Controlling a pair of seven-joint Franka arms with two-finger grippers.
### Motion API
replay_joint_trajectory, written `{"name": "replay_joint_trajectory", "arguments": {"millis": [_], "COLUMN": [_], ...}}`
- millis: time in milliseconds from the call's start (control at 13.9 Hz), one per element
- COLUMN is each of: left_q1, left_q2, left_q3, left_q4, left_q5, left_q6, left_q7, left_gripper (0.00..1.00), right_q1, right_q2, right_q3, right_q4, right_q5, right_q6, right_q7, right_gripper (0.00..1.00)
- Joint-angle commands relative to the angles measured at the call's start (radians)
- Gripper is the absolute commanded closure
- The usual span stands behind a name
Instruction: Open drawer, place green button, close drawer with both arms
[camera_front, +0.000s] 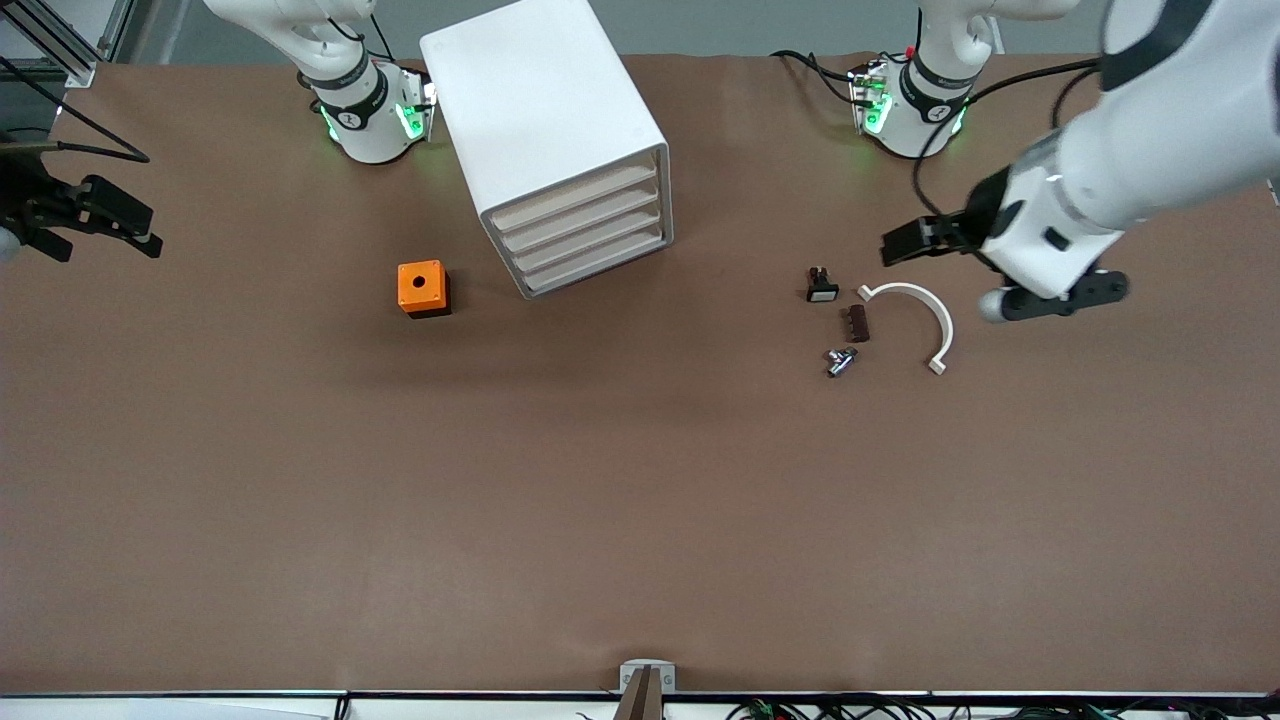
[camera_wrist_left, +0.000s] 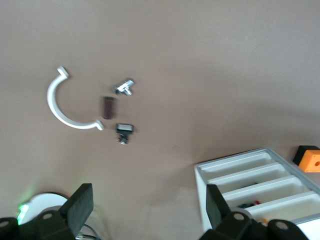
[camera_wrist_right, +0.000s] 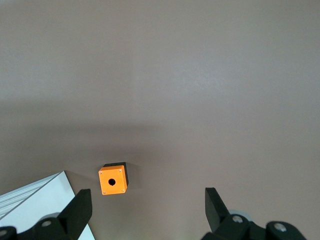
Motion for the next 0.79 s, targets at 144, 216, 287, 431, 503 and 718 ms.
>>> {"name": "replay_joint_trajectory", "arguments": {"millis": [144, 216, 287, 431, 503, 718], "left_q1": [0.133, 0.156, 0.178, 0.181, 0.181, 0.183], "left_q2": [-0.048, -0.054, -0.062, -0.069, -0.072, -0.089], "left_q3": [-0.010, -0.011, -0.011, -0.010, -0.011, -0.010], "left_q4": [-0.075, -0.098, -0.115, -0.130, -0.130, -0.135], "left_q5": [0.072, 0.081, 0.083, 0.101, 0.118, 0.142], "left_q6": [-0.007, -0.006, 0.002, 0.028, 0.032, 0.057], "left_q7": [0.173, 0.197, 0.220, 0.223, 0.223, 0.225], "left_gripper": [0.01, 0.00, 0.00, 0.00, 0.00, 0.00], "right_q1": [0.002, 0.004, 0.004, 0.004, 0.004, 0.002], "right_q2": [-0.029, -0.028, -0.028, -0.028, -0.029, -0.028], "right_q3": [0.002, 0.002, 0.003, 0.003, 0.003, 0.002], "right_q4": [-0.026, -0.026, -0.026, -0.033, -0.033, -0.033], "right_q5": [0.004, 0.004, 0.004, 0.004, 0.004, 0.004], "right_q6": [-0.006, -0.006, -0.006, -0.004, -0.004, -0.003], "right_q7": [0.016, 0.017, 0.017, 0.016, 0.016, 0.016], "right_gripper": [0.00, 0.00, 0.00, 0.00, 0.00, 0.00]}}
